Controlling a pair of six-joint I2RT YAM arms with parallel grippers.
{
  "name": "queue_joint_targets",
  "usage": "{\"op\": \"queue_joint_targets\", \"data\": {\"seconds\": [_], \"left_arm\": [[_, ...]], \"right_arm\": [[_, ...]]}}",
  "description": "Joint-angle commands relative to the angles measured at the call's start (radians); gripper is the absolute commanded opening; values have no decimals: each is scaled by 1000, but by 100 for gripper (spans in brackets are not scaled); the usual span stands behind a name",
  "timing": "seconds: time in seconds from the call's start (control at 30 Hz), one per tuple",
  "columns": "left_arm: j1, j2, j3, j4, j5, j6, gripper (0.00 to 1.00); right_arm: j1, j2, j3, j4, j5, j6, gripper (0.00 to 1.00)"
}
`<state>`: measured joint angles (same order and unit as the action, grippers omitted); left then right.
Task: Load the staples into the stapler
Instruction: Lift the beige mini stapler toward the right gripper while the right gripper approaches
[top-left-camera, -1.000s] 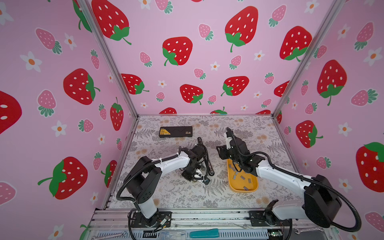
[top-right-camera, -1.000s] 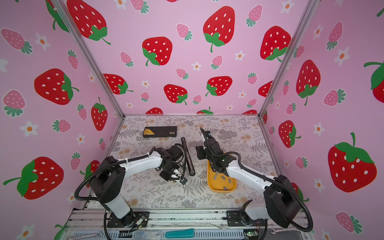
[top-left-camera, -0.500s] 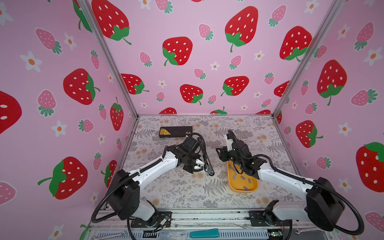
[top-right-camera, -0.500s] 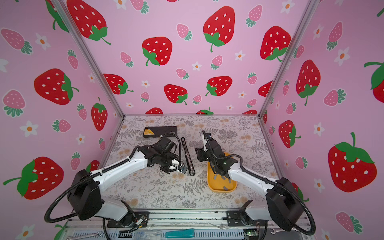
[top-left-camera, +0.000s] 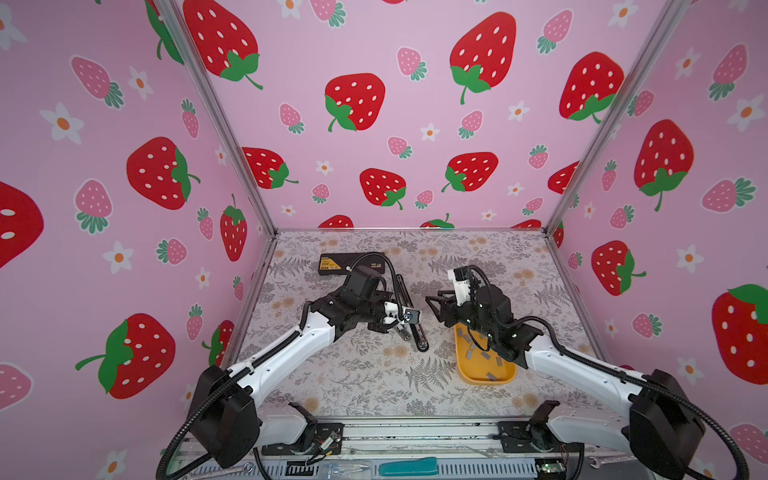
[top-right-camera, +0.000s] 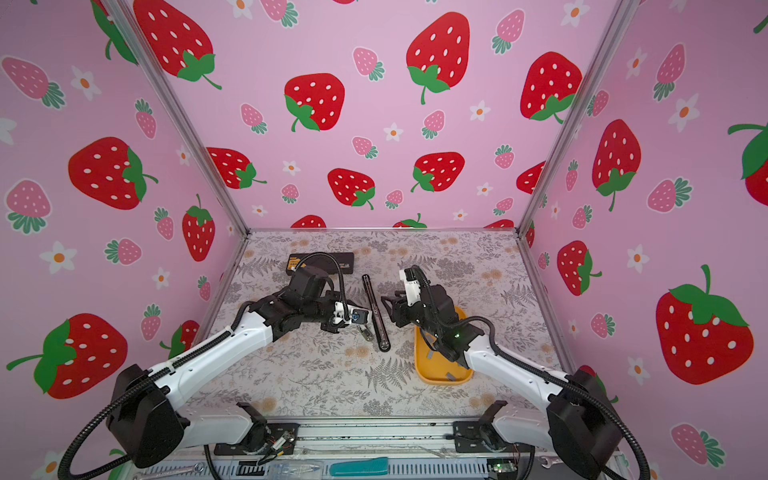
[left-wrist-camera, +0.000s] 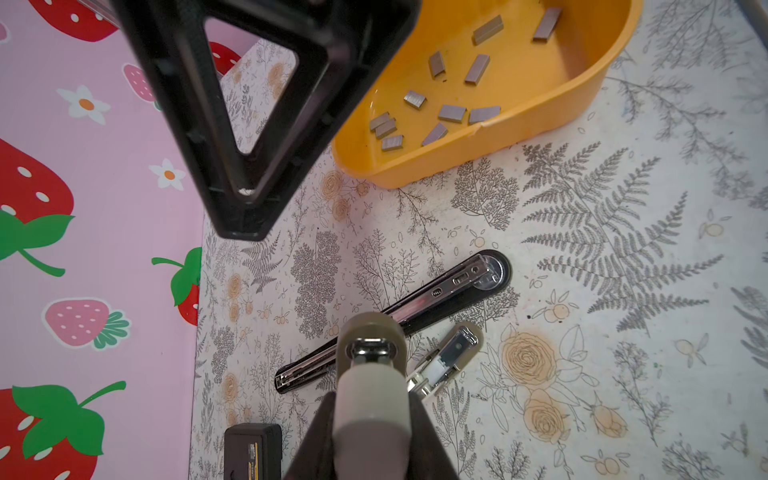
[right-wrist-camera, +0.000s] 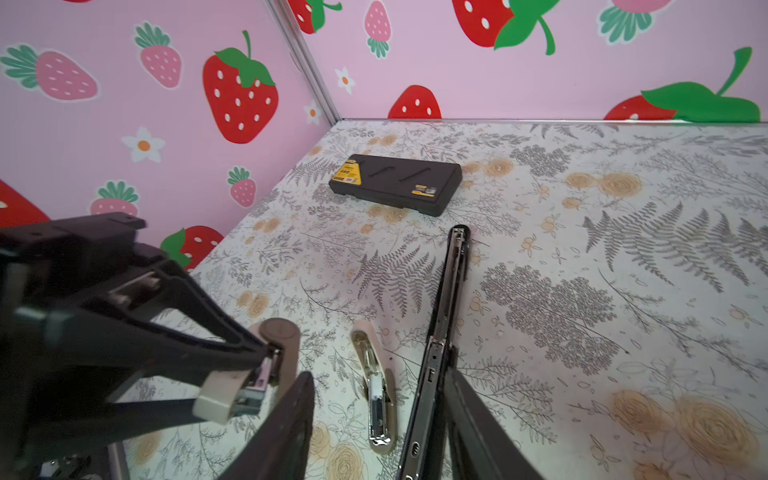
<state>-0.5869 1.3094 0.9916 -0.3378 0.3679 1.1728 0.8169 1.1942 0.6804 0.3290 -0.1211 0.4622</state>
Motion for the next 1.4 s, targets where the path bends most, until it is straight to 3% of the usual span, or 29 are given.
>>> {"op": "queue_joint_targets", "data": {"seconds": [0.0,0.2,0.87,1.07,1.37], "left_arm": [[-1,-31,-15,86,3,-38,0],[1,-64,-25,133,29,-105,0],[-10,-76,-33,65,137,-23,0],[-16,-73,-24,37,144,-7,0],[-23,-79,-29,21,157,18,0]], "right_arm": [[30,-19,-8,67,-50,-42,53],[70,20,22,47,-38,-69,53],[83,65,41,3,84,-53,52],[83,54,38,-9,113,-48,41],[83,58,42,-25,144,-37,40]]}}
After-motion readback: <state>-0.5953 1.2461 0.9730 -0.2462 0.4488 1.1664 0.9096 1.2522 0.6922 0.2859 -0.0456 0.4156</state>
